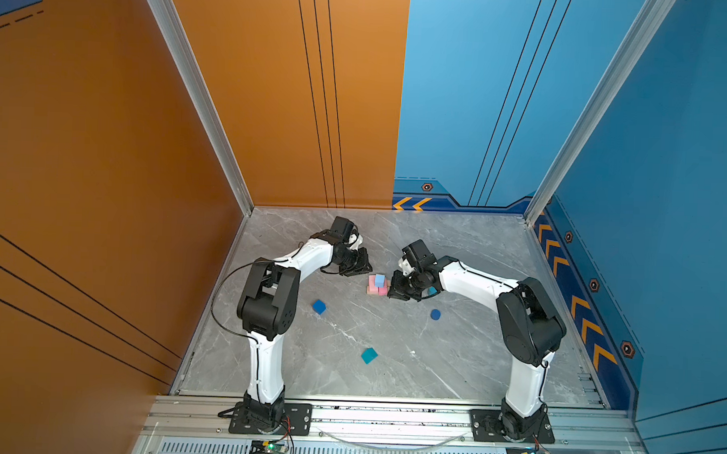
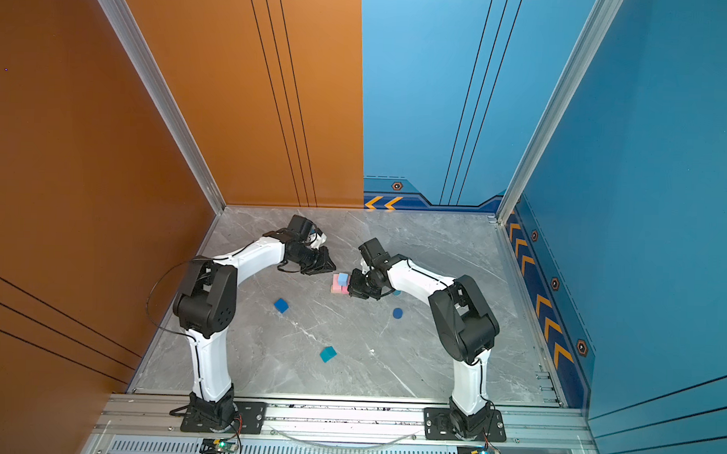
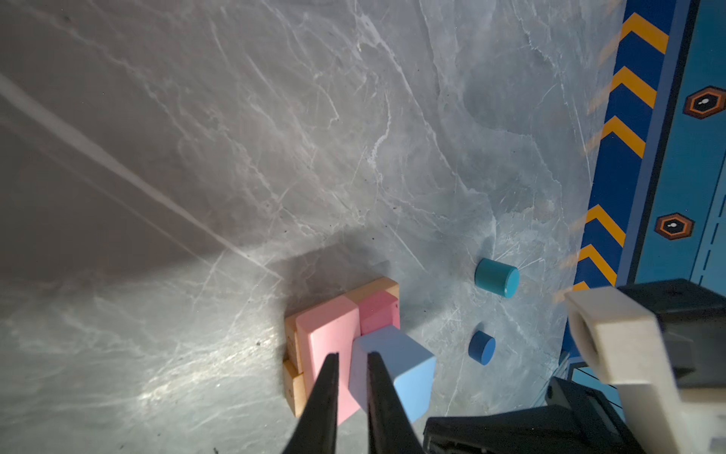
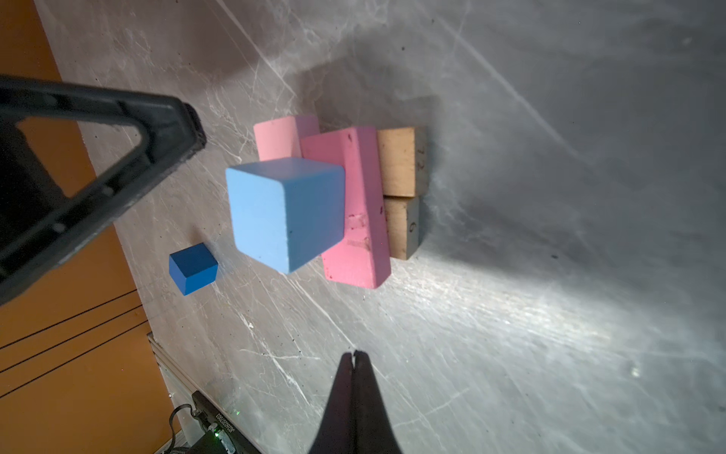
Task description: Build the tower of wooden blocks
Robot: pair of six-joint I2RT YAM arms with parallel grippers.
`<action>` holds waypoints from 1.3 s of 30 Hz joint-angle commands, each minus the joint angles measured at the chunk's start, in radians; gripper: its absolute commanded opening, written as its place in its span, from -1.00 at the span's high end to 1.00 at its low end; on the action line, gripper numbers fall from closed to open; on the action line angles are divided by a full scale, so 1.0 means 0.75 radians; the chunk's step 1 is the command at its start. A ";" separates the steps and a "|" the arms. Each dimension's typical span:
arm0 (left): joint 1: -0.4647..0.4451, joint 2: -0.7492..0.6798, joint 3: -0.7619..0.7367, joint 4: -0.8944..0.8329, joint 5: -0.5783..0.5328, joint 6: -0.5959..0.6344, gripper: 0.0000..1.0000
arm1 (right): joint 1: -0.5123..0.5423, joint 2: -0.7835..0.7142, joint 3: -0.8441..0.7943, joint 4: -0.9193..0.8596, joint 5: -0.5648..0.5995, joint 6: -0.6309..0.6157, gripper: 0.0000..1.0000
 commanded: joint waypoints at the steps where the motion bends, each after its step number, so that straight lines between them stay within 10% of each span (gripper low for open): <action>1: 0.007 0.026 0.031 -0.038 0.014 0.026 0.70 | 0.006 0.041 -0.003 0.008 -0.007 -0.001 1.00; 39: 0.005 0.127 0.065 -0.072 0.000 0.032 0.89 | -0.006 0.098 -0.001 0.046 -0.001 0.020 1.00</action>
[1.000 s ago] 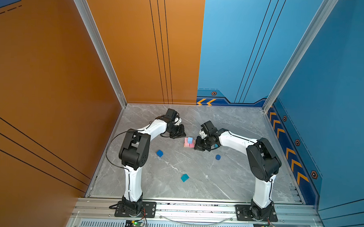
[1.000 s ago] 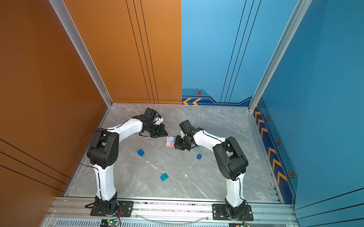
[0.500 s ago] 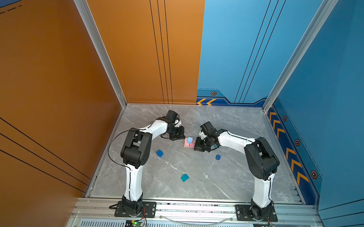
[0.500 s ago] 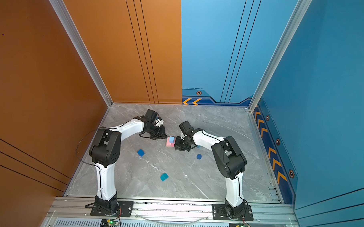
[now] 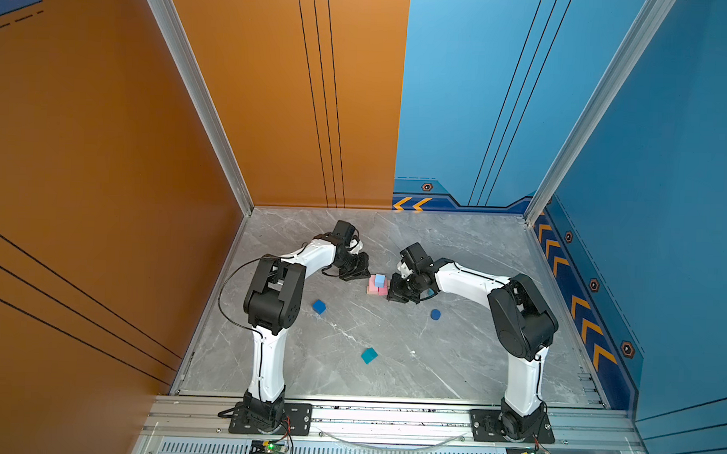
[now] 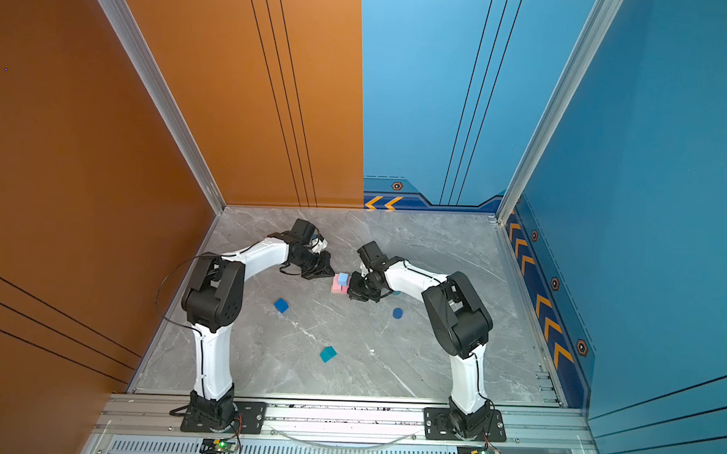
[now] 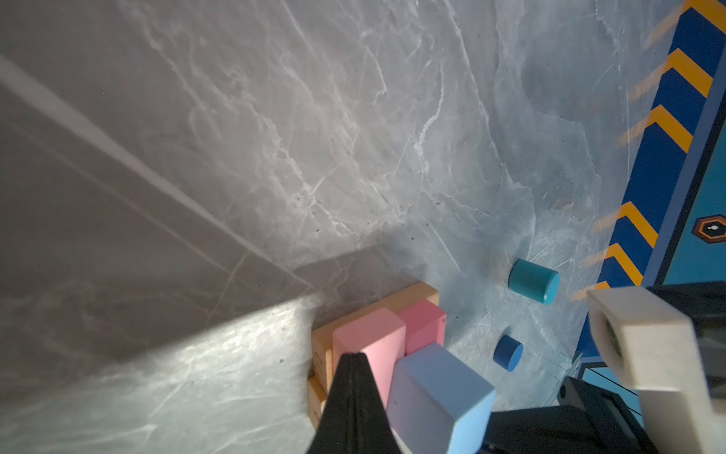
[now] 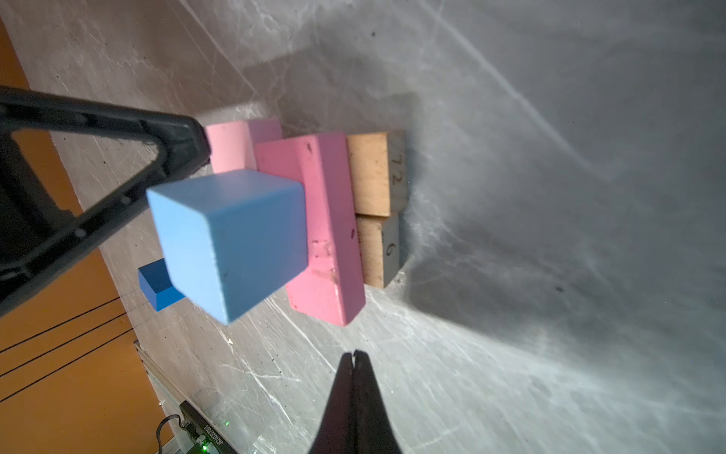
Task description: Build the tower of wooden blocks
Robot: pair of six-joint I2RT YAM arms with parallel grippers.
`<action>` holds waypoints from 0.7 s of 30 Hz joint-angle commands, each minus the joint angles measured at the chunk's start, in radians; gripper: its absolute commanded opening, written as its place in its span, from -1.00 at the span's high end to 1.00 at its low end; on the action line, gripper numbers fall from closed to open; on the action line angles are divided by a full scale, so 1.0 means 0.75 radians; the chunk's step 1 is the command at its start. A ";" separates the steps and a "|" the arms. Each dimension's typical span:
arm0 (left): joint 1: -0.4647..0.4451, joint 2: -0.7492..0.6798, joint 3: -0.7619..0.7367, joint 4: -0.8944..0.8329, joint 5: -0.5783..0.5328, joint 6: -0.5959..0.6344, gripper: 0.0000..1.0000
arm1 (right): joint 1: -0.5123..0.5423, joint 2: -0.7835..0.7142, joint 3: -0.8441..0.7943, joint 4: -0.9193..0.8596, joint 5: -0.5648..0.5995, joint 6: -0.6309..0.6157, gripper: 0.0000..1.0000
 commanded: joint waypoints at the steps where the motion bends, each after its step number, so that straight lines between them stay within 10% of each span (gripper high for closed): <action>1: 0.003 0.029 0.030 -0.031 0.000 0.018 0.89 | -0.004 0.036 -0.001 0.015 -0.001 0.021 1.00; 21: -0.016 0.006 0.026 -0.031 0.003 0.012 0.90 | -0.011 0.056 0.005 0.059 0.001 0.038 1.00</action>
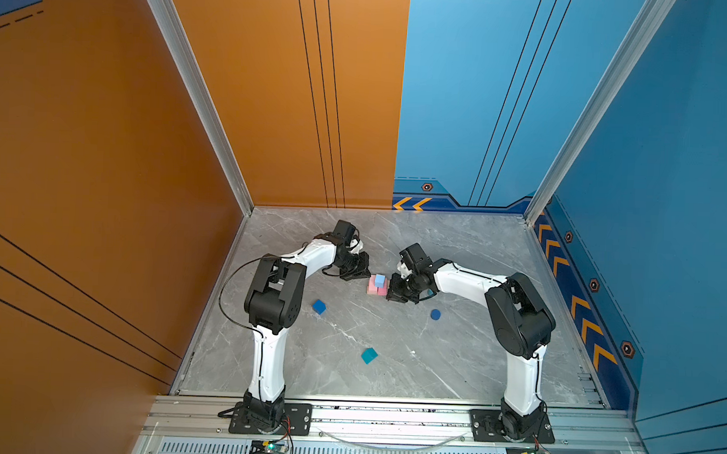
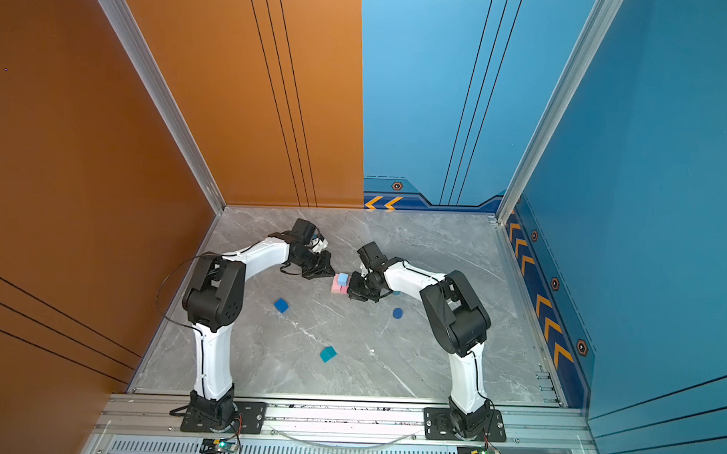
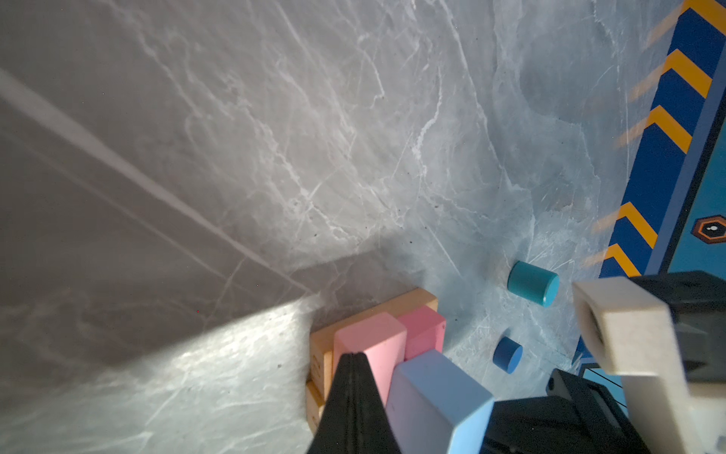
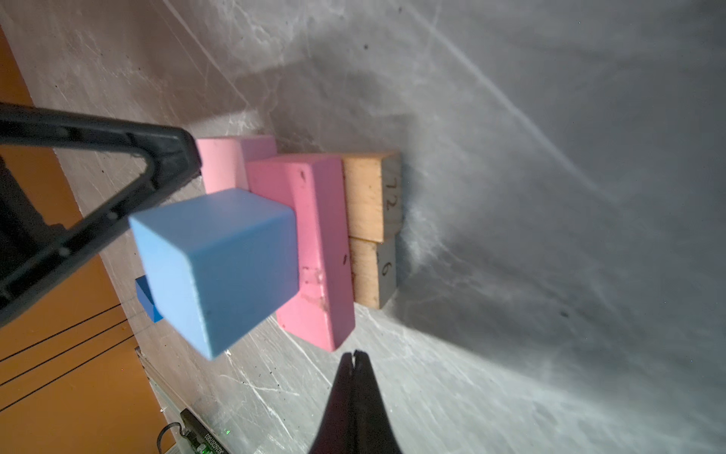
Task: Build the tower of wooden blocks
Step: 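Hold both closed grippers against the stack, nudging it into line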
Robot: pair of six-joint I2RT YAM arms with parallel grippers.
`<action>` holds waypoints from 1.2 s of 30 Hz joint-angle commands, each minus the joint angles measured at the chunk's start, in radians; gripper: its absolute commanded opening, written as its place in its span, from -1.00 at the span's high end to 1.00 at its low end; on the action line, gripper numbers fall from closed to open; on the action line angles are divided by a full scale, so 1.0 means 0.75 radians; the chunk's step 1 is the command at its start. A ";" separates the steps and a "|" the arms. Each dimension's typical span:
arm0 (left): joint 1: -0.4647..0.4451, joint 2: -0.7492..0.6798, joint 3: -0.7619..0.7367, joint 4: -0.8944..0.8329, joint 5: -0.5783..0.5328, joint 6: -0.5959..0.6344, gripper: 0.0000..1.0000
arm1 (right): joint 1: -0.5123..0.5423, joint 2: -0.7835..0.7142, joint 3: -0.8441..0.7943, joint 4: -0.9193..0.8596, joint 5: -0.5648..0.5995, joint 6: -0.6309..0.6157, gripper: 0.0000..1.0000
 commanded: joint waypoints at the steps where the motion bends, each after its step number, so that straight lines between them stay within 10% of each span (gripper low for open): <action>1: -0.005 -0.001 0.019 -0.030 0.003 0.013 0.89 | -0.007 0.033 0.010 0.023 0.001 0.019 1.00; 36: -0.008 -0.104 -0.001 -0.030 -0.001 0.011 0.81 | -0.017 0.028 0.051 0.003 0.009 0.018 1.00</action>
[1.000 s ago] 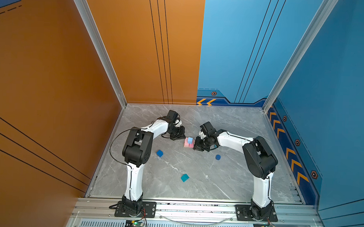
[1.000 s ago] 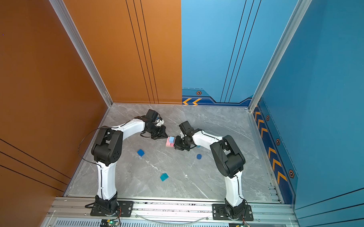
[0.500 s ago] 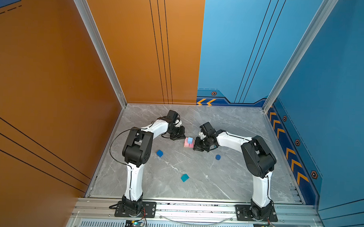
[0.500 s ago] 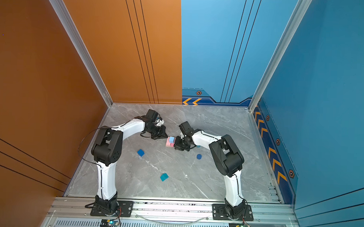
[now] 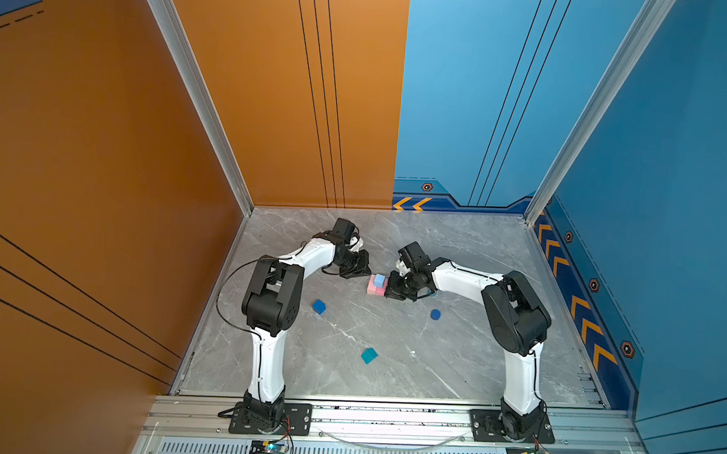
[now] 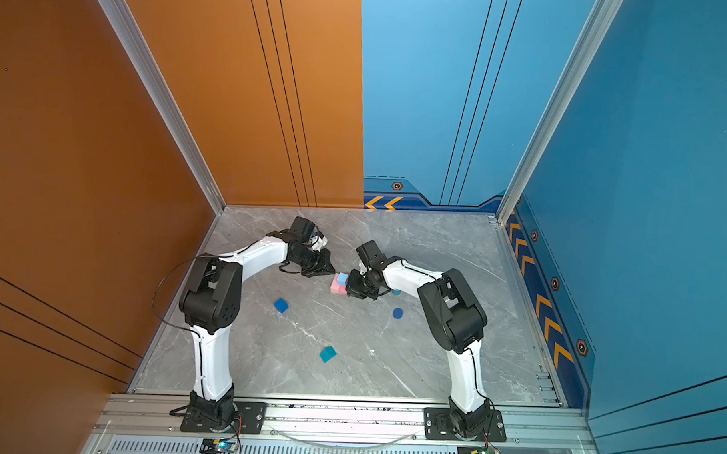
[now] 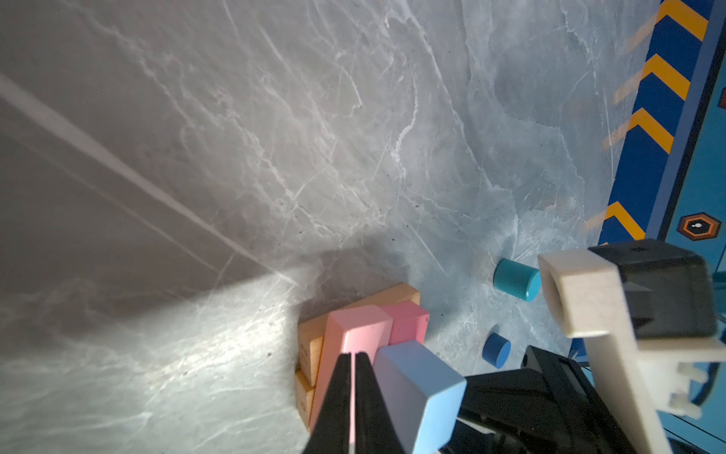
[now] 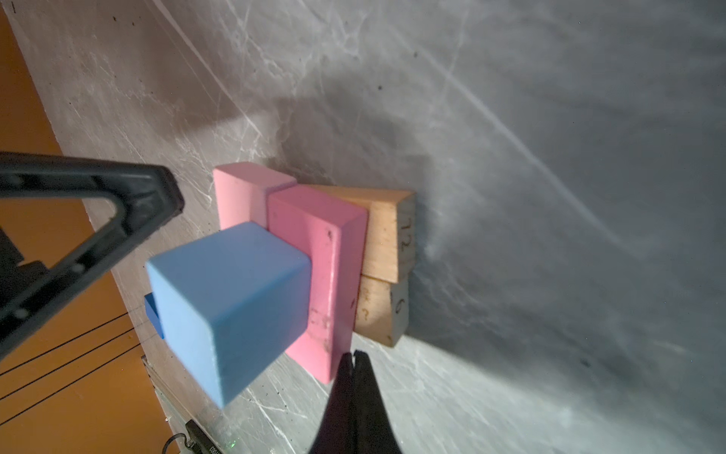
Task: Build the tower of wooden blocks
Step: 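Hold both closed grippers against the stack, nudging it into line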
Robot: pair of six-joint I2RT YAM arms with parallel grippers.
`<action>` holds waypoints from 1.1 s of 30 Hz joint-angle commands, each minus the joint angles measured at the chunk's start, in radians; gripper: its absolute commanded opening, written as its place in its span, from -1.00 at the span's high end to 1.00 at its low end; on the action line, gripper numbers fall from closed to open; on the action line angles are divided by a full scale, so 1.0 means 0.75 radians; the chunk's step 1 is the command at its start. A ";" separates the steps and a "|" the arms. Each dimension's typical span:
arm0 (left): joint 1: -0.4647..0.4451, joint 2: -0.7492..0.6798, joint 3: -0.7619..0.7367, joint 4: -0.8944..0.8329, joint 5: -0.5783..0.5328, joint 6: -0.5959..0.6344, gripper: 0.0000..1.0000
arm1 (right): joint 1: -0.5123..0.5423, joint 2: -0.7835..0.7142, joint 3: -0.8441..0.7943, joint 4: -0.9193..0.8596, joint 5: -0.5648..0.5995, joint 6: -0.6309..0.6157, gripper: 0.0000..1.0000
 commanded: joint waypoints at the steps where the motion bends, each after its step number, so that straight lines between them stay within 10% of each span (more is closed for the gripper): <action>1: -0.008 -0.072 -0.001 -0.030 -0.001 0.011 0.80 | -0.013 -0.024 0.006 -0.036 0.013 0.007 1.00; 33: 0.013 -0.077 -0.122 -0.083 -0.064 0.066 1.00 | -0.068 0.004 0.108 -0.057 0.023 -0.017 1.00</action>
